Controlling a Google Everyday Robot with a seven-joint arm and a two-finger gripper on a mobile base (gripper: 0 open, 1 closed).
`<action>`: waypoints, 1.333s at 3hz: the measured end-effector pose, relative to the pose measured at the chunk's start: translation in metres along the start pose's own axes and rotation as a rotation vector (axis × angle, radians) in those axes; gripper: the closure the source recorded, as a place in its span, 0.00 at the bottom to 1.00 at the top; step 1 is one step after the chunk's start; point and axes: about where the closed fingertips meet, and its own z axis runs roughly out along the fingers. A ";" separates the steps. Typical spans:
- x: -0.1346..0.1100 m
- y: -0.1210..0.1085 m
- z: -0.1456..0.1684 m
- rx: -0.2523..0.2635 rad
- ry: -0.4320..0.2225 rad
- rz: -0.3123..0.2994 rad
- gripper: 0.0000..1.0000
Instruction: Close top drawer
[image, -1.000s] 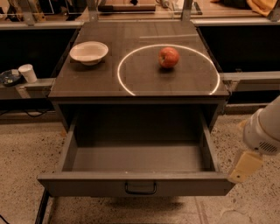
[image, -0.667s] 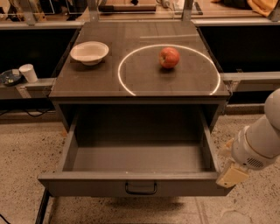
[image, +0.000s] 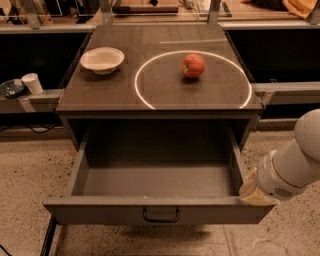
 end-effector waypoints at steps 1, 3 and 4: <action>0.000 0.000 0.000 0.000 0.000 0.000 1.00; -0.024 0.045 0.011 0.081 0.055 -0.088 1.00; -0.027 0.053 0.040 0.039 0.064 -0.112 1.00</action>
Offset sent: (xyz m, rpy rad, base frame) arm -0.0253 0.0358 0.0006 -0.0864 -0.1226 0.0345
